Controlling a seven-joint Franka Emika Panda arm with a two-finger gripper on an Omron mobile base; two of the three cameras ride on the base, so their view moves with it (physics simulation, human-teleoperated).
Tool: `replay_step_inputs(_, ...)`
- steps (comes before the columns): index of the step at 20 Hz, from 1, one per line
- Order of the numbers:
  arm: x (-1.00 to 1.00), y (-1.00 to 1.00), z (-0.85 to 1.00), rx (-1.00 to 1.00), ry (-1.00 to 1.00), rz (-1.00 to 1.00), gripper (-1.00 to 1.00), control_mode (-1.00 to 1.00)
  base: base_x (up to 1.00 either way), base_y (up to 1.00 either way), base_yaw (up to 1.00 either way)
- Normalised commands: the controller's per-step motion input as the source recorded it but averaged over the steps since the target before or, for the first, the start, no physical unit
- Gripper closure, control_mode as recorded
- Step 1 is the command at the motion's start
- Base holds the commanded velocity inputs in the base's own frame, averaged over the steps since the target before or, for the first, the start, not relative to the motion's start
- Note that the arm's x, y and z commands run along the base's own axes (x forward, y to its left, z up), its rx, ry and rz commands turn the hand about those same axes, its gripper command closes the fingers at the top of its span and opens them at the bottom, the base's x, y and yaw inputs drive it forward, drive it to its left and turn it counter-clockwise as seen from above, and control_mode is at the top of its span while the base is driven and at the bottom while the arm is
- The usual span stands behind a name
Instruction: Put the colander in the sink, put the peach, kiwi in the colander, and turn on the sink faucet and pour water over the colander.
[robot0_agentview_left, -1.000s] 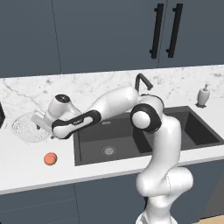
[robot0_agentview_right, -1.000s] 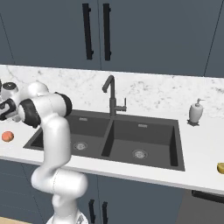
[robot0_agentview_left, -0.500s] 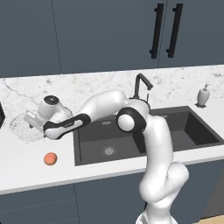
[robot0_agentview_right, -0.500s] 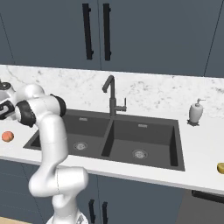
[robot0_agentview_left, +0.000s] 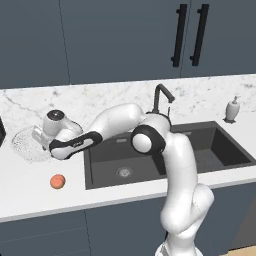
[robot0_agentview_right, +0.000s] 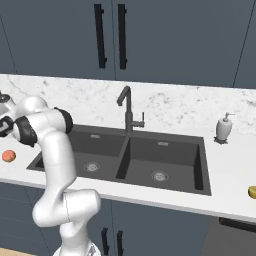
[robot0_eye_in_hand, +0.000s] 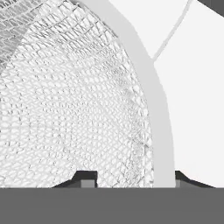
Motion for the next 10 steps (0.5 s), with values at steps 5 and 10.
replay_step_inputs(5, 0.0, -0.26, -0.14, 0.06, 0.01, -0.29, 1.0, -1.0, 0.0, 0.0, 0.0)
replay_step_inputs(10, -0.09, -0.43, 0.17, 0.22, -0.2, -0.34, 1.0, -1.0, 0.0, 0.0, 0.0)
